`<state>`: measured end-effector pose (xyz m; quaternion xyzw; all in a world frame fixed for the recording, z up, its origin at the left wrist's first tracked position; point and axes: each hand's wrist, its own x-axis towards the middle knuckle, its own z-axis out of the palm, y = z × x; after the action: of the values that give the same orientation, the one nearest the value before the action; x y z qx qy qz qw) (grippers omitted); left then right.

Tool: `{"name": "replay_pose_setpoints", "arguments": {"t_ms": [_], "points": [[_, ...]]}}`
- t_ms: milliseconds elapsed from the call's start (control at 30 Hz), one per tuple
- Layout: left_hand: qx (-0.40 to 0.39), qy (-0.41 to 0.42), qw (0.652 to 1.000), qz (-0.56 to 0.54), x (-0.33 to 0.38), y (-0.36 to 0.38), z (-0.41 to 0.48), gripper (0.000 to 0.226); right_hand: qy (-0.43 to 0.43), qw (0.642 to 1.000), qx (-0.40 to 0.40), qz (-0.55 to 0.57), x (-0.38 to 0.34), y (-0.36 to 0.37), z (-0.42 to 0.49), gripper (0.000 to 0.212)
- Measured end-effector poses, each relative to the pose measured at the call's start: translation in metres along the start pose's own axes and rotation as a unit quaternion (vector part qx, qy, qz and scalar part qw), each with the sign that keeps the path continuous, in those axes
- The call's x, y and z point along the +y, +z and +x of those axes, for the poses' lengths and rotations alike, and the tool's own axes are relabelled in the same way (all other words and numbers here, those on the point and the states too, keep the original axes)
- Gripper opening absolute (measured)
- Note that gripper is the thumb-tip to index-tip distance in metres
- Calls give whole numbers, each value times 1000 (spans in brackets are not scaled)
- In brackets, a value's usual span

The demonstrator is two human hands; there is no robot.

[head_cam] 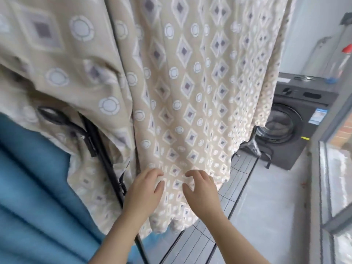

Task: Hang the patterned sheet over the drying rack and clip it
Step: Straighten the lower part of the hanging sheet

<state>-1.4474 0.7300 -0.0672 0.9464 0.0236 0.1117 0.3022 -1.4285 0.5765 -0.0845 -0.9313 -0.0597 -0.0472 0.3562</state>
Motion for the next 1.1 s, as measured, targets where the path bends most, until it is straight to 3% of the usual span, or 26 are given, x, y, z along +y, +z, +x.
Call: {"name": "replay_pose_setpoints", "arguments": {"t_ms": [133,467,533,633,733,867,1000,1100], "points": [[59,-75,995,-27,-5,-4,-4,36,-42,998,-45,16,1,4,15,35],[216,-185,958,-35,27,-14,-15,26,-162,970,-145,107,-17,-18,50,44],[277,-192,941,-36,31,-20,-25,18,-179,962,-155,132,-29,-18,46,44],[408,-200,888,-72,36,-37,-34,17,-216,948,-165,163,-52,-17,43,46],[377,-179,902,-112,40,-57,-28,33,-247,933,-170,199,-81,-18,39,51],[295,-171,934,-110,38,-75,-22,26,-254,921,-180,235,-113,-10,36,55],[303,-172,928,-131,30,-83,-25,37,-240,918,-189,253,-129,-8,50,12],[328,-173,915,-157,28,-86,-22,33,-200,928,-160,272,-129,-13,70,24]]}}
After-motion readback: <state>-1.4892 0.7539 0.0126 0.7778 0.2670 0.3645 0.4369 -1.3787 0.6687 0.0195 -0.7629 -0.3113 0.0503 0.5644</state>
